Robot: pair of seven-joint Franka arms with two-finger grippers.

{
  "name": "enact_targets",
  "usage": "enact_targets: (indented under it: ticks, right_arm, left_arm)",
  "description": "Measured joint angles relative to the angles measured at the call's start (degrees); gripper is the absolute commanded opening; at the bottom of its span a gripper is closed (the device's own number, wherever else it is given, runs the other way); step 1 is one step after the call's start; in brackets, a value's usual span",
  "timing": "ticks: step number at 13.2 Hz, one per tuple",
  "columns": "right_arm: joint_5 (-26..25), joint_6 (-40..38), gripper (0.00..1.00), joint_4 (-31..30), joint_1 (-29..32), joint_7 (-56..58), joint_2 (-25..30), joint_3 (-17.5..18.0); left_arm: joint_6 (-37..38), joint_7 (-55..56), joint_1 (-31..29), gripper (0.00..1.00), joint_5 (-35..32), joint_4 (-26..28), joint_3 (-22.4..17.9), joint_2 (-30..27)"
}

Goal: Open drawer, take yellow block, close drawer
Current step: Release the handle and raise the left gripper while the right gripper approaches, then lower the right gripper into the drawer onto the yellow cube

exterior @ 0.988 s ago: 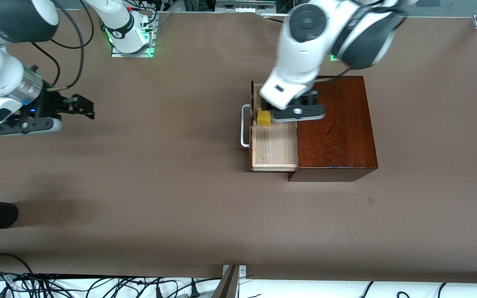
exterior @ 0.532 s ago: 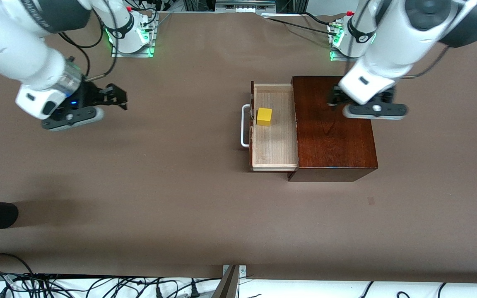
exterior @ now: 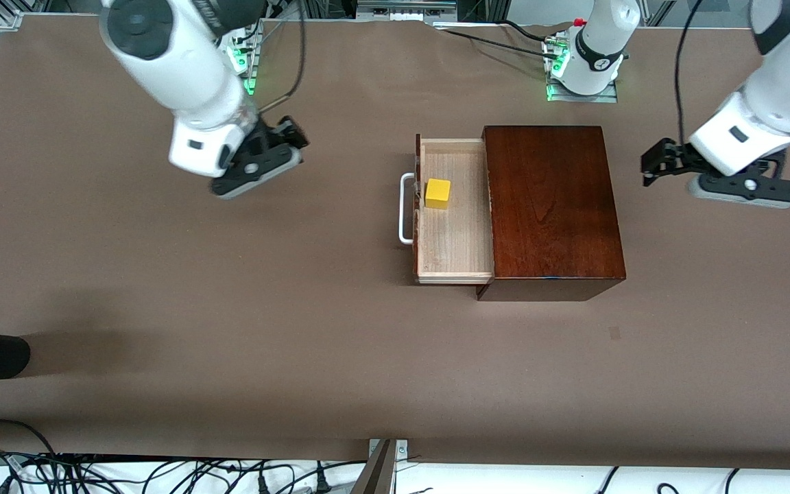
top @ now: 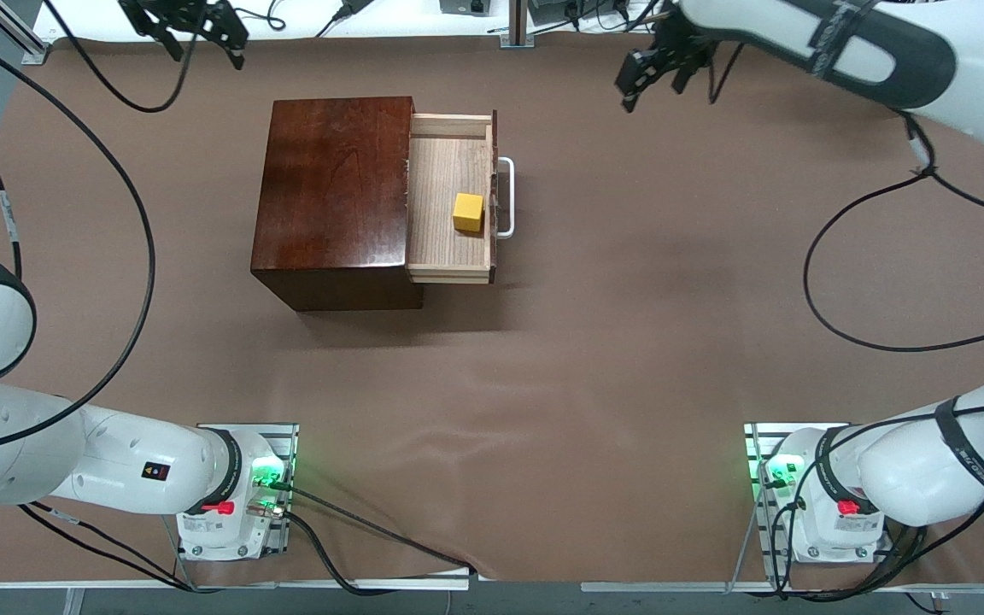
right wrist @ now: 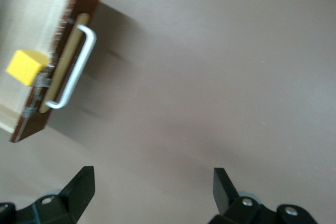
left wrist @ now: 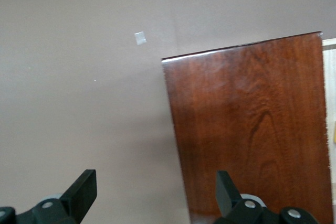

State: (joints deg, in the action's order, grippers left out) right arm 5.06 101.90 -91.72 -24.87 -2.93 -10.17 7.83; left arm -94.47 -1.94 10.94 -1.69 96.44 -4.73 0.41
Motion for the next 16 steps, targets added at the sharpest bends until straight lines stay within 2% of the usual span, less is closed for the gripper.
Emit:
enact_targets:
  ticks: [4, 16]
  right_arm:
    - [0.0, 0.5, 1.00, 4.2, -5.9, -1.9, -3.9, 0.0]
    - [-0.5, 17.5, 1.00, 5.0, -20.8, -2.8, -14.5, 0.0]
  left_arm:
    - [0.0, -1.4, -0.9, 1.00, 0.0, 0.0, -0.8, -0.3]
    - [-0.5, -1.4, -2.5, 1.00, 0.4, -2.3, -0.7, 0.3]
